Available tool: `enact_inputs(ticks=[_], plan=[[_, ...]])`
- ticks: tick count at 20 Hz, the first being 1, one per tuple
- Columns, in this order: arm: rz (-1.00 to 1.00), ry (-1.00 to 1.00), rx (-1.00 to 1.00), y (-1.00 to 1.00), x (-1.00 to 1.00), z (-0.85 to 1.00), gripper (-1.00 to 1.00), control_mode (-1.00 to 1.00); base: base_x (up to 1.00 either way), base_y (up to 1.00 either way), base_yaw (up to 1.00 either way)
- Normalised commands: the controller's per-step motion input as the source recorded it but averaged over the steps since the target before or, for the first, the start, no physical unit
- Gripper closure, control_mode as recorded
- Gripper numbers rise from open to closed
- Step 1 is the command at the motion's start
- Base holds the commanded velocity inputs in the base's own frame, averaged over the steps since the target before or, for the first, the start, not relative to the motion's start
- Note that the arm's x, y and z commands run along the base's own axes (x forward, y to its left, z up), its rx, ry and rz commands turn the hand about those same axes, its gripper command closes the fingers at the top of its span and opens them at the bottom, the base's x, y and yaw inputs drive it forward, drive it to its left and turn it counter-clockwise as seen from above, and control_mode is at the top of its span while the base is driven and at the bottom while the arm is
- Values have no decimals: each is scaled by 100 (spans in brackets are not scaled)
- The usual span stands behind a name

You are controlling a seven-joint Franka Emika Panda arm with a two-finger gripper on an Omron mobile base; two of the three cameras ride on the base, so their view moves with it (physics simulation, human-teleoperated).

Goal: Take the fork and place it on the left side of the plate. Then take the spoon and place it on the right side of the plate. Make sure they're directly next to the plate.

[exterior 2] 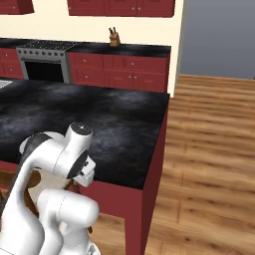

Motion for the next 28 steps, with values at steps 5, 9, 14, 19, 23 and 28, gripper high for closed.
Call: enact_inputs(ticks=[5, 9, 14, 19, 23, 28], plan=[[0, 4, -35, -25, -100, 0, -100, -100, 0, 0, 0], [0, -2, -2, -27, -76, 0, -100, -100, 0, 0, 0], [0, -3, 0, -12, -45, 0, -100, -100, 0, 0, 0], [0, -2, 0, -29, -46, 0, -100, -100, 0, 0, 0], [0, 0, 0, 0, 0, 0, -100, 100, -90, -59, -5], [0, 0, 0, 0, 0, 0, -100, 100, -79, -74, -12]])
